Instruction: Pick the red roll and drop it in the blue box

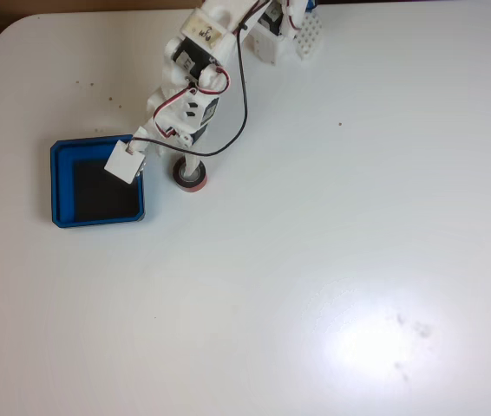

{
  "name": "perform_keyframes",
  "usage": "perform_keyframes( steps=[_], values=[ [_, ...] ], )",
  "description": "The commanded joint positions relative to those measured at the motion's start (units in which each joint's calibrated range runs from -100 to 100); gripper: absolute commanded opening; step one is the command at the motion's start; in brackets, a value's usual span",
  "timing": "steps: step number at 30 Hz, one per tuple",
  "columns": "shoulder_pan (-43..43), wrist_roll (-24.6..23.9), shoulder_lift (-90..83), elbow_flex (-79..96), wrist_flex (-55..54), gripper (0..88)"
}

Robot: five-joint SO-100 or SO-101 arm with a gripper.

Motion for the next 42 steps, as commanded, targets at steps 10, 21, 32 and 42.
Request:
perform_keyframes(
  steps=[10, 21, 32, 42],
  values=[
    [2.4, 0.3, 8.2, -8.5, 3.1, 23.4],
    [2.6, 0.3, 10.4, -8.3, 3.1, 23.4],
    [2.6, 0.2, 13.0, -8.2, 3.0, 23.4],
    [2.5, 0.1, 15.6, -8.5, 2.5, 23.4]
  ],
)
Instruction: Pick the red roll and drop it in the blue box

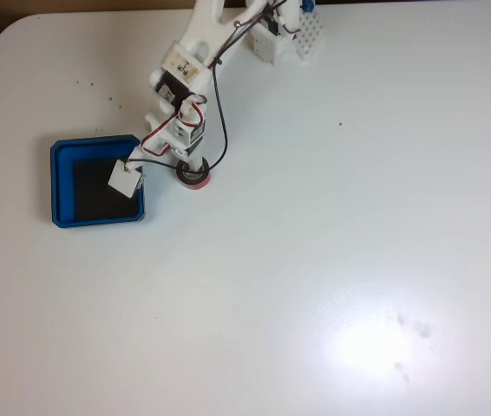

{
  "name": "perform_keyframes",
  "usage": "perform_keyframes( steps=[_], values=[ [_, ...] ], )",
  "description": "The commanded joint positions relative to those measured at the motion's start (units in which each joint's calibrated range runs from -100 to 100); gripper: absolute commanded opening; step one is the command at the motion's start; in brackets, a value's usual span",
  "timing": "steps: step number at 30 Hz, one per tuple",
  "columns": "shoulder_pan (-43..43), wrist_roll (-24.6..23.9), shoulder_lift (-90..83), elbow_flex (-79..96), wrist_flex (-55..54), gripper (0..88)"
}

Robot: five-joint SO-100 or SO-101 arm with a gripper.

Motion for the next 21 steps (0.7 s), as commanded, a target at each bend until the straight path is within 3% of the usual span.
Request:
perform_keyframes(
  steps=[1, 9, 18, 21],
  values=[
    [0.3, 0.2, -0.4, -3.4, -0.2, 23.4],
    [0.3, 0.2, -0.5, -3.3, -0.1, 20.9],
    [0.3, -0.4, -0.7, -3.1, -0.1, 3.4],
    [0.3, -0.4, -0.7, -3.1, 0.0, 1.3]
  ],
)
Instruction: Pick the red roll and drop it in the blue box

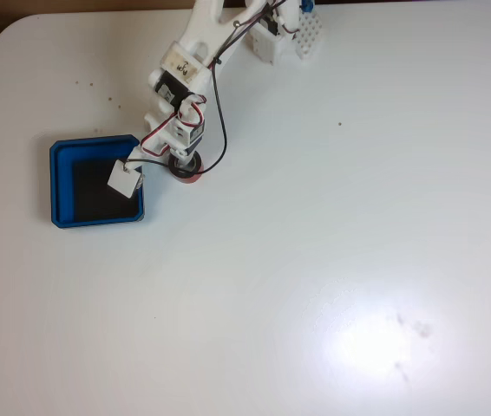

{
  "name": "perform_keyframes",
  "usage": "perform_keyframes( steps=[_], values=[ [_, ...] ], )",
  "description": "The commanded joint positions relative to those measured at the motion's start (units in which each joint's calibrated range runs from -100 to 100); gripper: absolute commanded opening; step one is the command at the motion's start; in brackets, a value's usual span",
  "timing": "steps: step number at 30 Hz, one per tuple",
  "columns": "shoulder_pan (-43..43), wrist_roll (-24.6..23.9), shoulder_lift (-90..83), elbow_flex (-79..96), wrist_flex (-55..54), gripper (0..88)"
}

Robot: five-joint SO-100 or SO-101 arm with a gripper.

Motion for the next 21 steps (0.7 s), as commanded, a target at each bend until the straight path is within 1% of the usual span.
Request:
perform_keyframes(
  steps=[1, 7, 21],
  values=[
    [0.4, -0.2, -0.9, -3.0, 0.0, 1.2],
    [1.0, -0.3, -2.4, -3.0, 0.0, 1.2],
    [1.4, -0.1, -19.7, -3.0, 0.2, 1.2]
  ],
)
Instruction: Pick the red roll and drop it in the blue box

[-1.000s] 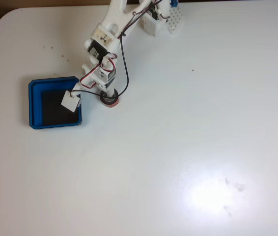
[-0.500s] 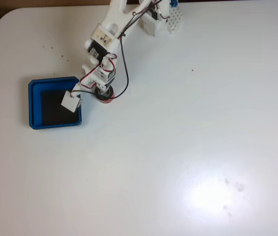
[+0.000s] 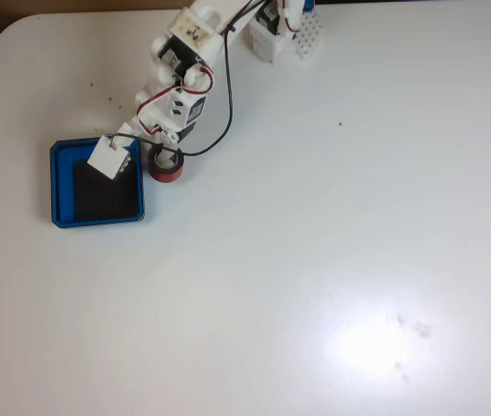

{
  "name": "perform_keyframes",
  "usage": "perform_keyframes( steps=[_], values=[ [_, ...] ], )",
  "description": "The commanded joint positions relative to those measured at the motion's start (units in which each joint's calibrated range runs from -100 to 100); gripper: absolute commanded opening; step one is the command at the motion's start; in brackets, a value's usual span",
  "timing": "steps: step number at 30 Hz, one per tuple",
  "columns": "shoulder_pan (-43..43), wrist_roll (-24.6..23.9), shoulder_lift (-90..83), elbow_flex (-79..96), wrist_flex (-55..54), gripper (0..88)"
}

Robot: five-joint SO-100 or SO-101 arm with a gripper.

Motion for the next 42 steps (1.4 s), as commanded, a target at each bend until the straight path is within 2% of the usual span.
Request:
perform_keyframes(
  steps=[1, 6, 10, 18, 25, 42],
  values=[
    [0.5, 0.2, -5.6, -3.2, 0.0, 1.2],
    [0.6, 0.2, -5.5, -4.5, -0.3, 1.2],
    [3.4, 0.2, -1.8, -12.4, -0.3, 1.2],
    [8.4, 0.2, 17.8, -33.6, -0.3, 1.2],
    [10.2, 0.2, 29.8, -45.0, -0.4, 1.2],
    [11.8, -0.3, 34.7, -45.7, -0.4, 1.8]
  ],
)
